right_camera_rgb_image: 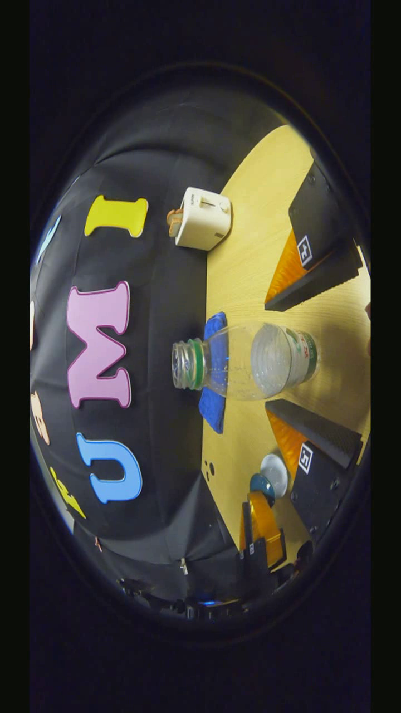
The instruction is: Open the teacup lid with one hand, grasp the water bottle and pour water into the teacup with the other hand; after pouring, place the water bottle on the coaster and then close the teacup lid.
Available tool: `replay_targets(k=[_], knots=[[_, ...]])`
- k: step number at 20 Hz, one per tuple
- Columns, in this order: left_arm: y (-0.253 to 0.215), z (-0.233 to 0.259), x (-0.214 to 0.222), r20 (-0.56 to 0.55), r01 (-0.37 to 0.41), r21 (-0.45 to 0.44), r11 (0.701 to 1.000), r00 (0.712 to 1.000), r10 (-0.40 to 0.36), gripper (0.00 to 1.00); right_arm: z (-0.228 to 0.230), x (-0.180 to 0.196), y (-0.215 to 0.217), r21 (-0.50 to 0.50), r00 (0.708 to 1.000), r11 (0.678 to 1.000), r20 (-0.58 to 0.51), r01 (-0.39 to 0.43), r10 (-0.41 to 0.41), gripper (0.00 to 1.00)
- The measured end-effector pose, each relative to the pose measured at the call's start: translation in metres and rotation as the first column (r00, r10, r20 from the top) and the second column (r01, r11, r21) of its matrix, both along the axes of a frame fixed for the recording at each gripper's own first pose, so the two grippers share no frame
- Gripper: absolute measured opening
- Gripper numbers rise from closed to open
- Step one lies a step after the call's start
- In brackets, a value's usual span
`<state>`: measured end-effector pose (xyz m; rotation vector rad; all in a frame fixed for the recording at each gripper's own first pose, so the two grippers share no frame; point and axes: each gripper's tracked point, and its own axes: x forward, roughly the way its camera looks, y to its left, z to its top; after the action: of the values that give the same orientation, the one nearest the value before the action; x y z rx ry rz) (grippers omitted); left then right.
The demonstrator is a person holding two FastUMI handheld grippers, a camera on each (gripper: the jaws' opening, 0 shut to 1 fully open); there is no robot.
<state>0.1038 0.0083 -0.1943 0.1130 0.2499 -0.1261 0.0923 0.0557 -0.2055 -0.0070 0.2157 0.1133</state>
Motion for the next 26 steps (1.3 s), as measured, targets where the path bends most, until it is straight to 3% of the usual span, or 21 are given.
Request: replay_targets(k=[8, 11, 16, 21, 24, 26], knots=[[0.014, -0.004, -0.002, -0.007, -0.034, -0.023, 0.999, 0.999, 0.034, 0.26, -0.007, 0.016, 0.002, 0.002, 0.999, 0.999, 0.001, 0.036, -0.036, 0.98], [0.016, -0.004, -0.005, -0.007, -0.031, -0.026, 0.999, 0.999, 0.031, 0.26, -0.008, 0.018, 0.004, 0.005, 1.0, 1.0, 0.004, 0.031, -0.031, 0.85], [0.021, -0.002, -0.009, -0.007, -0.032, -0.021, 0.999, 0.999, 0.032, 0.26, -0.006, 0.018, 0.011, -0.045, 1.0, 0.999, 0.011, 0.005, -0.004, 0.78], [0.034, 0.008, -0.015, 0.009, -0.051, -0.035, 0.998, 0.999, 0.052, 0.26, 0.005, 0.021, 0.018, -0.192, 0.998, 0.98, 0.02, -0.054, 0.059, 0.71], [0.044, 0.011, -0.022, 0.013, -0.075, -0.064, 0.995, 0.997, 0.076, 0.22, 0.016, 0.026, 0.022, -0.332, 0.993, 0.938, 0.039, -0.096, 0.116, 0.71], [0.052, 0.012, -0.027, 0.015, -0.096, -0.077, 0.992, 0.995, 0.098, 0.26, 0.017, 0.03, 0.026, -0.428, 0.988, 0.895, 0.025, -0.125, 0.15, 0.71]])
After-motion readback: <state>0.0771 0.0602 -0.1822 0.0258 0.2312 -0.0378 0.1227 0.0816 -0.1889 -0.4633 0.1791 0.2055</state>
